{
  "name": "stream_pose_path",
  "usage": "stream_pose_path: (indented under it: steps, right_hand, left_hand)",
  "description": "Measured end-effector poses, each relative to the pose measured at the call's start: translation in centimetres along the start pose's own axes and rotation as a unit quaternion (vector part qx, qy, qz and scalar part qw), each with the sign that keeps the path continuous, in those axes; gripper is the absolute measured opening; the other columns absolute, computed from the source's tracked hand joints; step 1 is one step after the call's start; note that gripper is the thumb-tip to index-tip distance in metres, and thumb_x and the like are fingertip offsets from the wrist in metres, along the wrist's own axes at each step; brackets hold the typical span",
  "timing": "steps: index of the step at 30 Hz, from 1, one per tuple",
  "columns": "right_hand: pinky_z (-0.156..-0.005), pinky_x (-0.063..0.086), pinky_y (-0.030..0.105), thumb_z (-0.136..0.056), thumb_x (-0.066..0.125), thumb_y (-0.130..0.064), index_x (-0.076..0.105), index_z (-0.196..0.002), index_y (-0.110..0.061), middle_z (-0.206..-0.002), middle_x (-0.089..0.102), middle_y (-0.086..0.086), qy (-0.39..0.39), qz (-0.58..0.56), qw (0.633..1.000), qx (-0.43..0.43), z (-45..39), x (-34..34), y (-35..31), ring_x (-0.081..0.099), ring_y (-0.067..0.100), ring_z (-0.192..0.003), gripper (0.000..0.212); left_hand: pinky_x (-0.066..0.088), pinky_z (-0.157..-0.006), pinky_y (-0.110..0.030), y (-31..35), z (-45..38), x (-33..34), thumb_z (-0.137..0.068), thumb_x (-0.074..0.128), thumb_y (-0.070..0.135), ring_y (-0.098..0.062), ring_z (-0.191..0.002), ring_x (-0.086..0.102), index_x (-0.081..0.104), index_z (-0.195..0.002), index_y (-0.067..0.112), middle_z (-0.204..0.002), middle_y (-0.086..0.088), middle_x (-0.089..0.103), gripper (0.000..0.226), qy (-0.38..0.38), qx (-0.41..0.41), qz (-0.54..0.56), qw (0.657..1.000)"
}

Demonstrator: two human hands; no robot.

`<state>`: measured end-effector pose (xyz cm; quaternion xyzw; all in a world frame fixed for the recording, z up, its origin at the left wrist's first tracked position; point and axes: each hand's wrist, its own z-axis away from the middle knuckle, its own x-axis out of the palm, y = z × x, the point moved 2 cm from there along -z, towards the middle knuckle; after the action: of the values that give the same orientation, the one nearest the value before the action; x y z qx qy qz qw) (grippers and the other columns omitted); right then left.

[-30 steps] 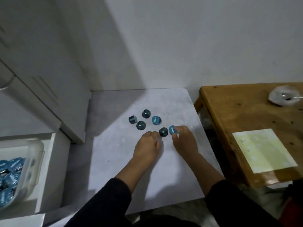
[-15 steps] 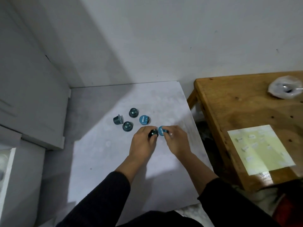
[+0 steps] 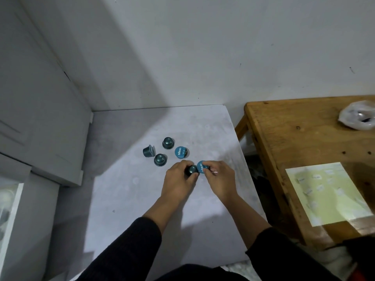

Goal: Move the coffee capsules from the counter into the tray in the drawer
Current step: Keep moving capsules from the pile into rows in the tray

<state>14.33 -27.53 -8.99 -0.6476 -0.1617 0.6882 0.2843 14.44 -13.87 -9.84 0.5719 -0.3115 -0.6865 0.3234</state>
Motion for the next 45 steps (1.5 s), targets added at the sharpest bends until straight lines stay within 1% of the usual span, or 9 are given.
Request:
stream_pose_path:
  steps: [6, 12, 18, 25, 30, 34, 38, 42, 45]
  right_hand:
    - [-0.085, 0.049, 0.025, -0.087, 0.062, -0.014, 0.066, -0.111, -0.01, -0.111, 0.067, 0.011, 0.001, -0.009, 1.0, 0.0, 0.1, -0.3, -0.1, 0.064, 0.021, -0.096, 0.024]
    - [-0.086, 0.05, 0.026, -0.087, 0.063, -0.014, 0.067, -0.11, -0.011, -0.112, 0.067, 0.011, -0.007, -0.011, 1.0, 0.006, 0.0, -0.3, -0.2, 0.064, 0.021, -0.095, 0.024]
    - [-0.086, 0.049, 0.024, -0.086, 0.064, -0.014, 0.067, -0.109, -0.01, -0.111, 0.068, 0.01, -0.005, -0.011, 1.0, 0.005, -0.1, -0.2, -0.3, 0.064, 0.02, -0.096, 0.024]
    - [-0.071, 0.041, 0.009, -0.086, 0.064, -0.019, 0.069, -0.107, -0.015, -0.107, 0.07, 0.005, -0.016, -0.013, 1.0, 0.014, -0.2, 0.3, 0.0, 0.065, 0.015, -0.091, 0.022]
    - [-0.065, 0.036, 0.001, -0.085, 0.065, -0.016, 0.07, -0.104, -0.019, -0.104, 0.068, 0.004, -0.006, -0.059, 0.997, 0.046, 0.3, 0.4, 0.2, 0.061, 0.009, -0.083, 0.02]
    - [-0.067, 0.037, 0.001, -0.084, 0.067, -0.017, 0.07, -0.104, -0.018, -0.104, 0.07, 0.002, -0.006, -0.061, 0.997, 0.05, 0.4, 0.5, 0.3, 0.064, 0.009, -0.083, 0.021]
    - [-0.068, 0.039, 0.003, -0.084, 0.065, -0.014, 0.07, -0.105, -0.016, -0.106, 0.07, 0.005, 0.001, -0.074, 0.995, 0.063, 0.6, 0.6, 0.5, 0.066, 0.015, -0.088, 0.021]
    - [-0.083, 0.054, 0.03, -0.084, 0.062, -0.007, 0.072, -0.1, -0.014, -0.101, 0.072, 0.008, 0.0, -0.132, 0.988, 0.085, 1.1, 0.5, 0.1, 0.068, 0.021, -0.087, 0.021]
    - [-0.084, 0.054, 0.033, -0.082, 0.059, -0.003, 0.074, -0.094, -0.013, -0.094, 0.074, 0.008, -0.004, -0.189, 0.976, 0.108, 1.4, 0.4, -0.3, 0.068, 0.019, -0.084, 0.022]
  left_hand:
    - [0.042, -0.084, -0.015, -0.1, 0.6, -0.6, -0.088, 0.056, 0.028, -0.006, -0.09, 0.06, 0.066, -0.106, 0.022, -0.103, 0.001, 0.069, 0.021, 0.016, -0.044, 0.047, 0.998]
    - [0.031, -0.075, -0.006, -0.8, 0.6, -1.4, -0.091, 0.052, 0.023, -0.003, -0.084, 0.055, 0.07, -0.103, 0.02, -0.1, 0.002, 0.072, 0.022, 0.047, -0.084, 0.048, 0.994]
    - [0.045, -0.096, -0.026, -1.0, 1.0, -1.0, -0.081, 0.064, 0.039, -0.011, -0.101, 0.057, 0.064, -0.112, 0.027, -0.112, 0.005, 0.059, 0.033, 0.044, -0.029, 0.031, 0.998]
    - [0.033, -0.077, 0.004, -0.2, 1.4, -0.7, -0.084, 0.063, 0.034, 0.001, -0.089, 0.053, 0.073, -0.097, 0.022, -0.104, 0.005, 0.059, 0.02, 0.044, 0.019, 0.007, 0.999]
    - [0.028, -0.075, 0.01, -0.2, 2.3, -0.6, -0.074, 0.069, 0.047, 0.005, -0.087, 0.05, 0.069, -0.103, 0.025, -0.103, 0.01, 0.052, 0.036, 0.048, 0.017, 0.01, 0.999]
    - [0.033, -0.074, 0.004, -0.8, 2.6, -0.3, -0.077, 0.068, 0.039, -0.002, -0.09, 0.053, 0.07, -0.1, 0.027, -0.098, 0.009, 0.054, 0.027, 0.057, 0.016, -0.013, 0.998]
    - [0.033, -0.072, 0.005, -1.0, 2.8, -0.8, -0.084, 0.063, 0.029, 0.003, -0.078, 0.052, 0.071, -0.103, 0.025, -0.095, 0.006, 0.057, 0.021, 0.062, 0.005, 0.017, 0.998]
    - [0.032, -0.074, 0.007, -1.5, 2.9, -1.3, -0.087, 0.059, 0.021, 0.005, -0.081, 0.054, 0.071, -0.103, 0.029, -0.094, 0.007, 0.064, 0.021, 0.066, -0.036, 0.055, 0.996]
    - [0.035, -0.074, 0.004, -1.7, 3.1, -1.6, -0.087, 0.06, 0.02, 0.001, -0.083, 0.058, 0.072, -0.099, 0.028, -0.094, 0.008, 0.066, 0.019, 0.074, -0.084, 0.106, 0.988]
